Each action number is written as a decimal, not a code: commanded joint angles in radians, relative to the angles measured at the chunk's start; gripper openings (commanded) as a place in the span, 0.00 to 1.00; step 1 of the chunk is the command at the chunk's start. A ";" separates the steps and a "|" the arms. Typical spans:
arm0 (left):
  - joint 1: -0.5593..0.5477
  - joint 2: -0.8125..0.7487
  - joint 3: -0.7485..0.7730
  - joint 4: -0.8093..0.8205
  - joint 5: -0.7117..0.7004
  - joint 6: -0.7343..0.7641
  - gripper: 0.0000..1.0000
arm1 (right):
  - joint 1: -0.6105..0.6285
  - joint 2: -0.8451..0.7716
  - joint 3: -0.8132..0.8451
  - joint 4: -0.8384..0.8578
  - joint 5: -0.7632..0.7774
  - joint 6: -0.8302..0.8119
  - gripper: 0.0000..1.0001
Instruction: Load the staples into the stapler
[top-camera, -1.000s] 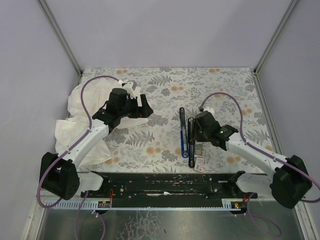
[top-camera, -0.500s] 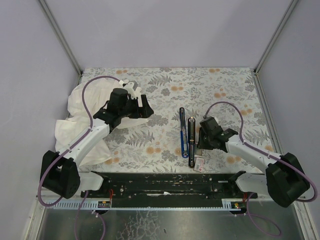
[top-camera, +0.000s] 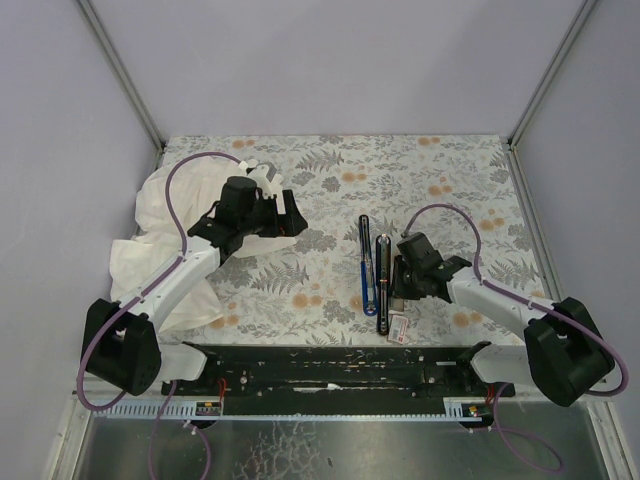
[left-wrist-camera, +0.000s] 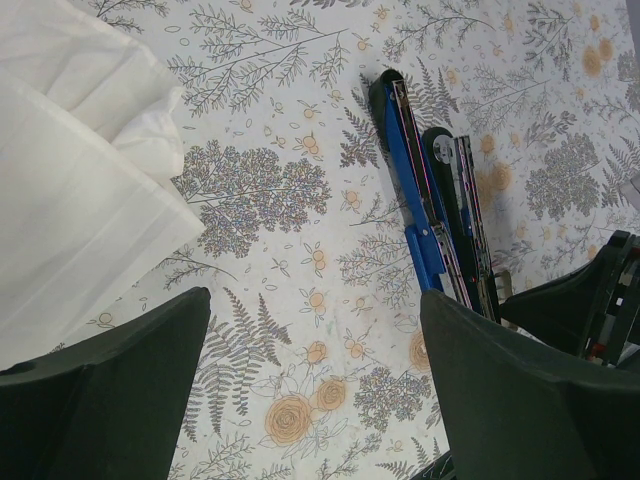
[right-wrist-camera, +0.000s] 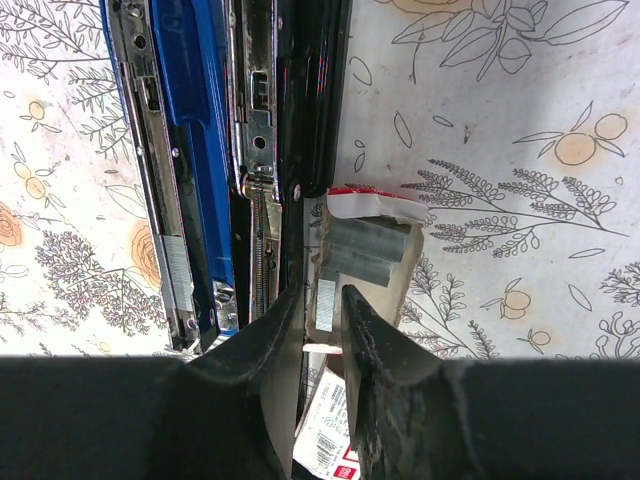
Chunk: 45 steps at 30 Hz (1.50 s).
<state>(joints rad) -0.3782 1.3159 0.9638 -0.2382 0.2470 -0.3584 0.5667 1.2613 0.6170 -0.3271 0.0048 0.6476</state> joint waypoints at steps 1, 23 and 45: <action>0.008 0.010 0.006 0.038 0.009 -0.001 0.85 | -0.002 0.011 -0.004 0.032 -0.030 0.007 0.28; 0.009 0.011 0.009 0.036 0.006 0.000 0.85 | 0.008 0.038 -0.030 0.039 -0.015 0.013 0.25; 0.009 -0.008 0.006 0.035 -0.009 0.001 0.85 | 0.011 -0.113 -0.020 0.012 -0.045 0.042 0.15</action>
<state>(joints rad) -0.3782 1.3205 0.9638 -0.2386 0.2462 -0.3618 0.5861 1.1984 0.5854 -0.3172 -0.0120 0.6746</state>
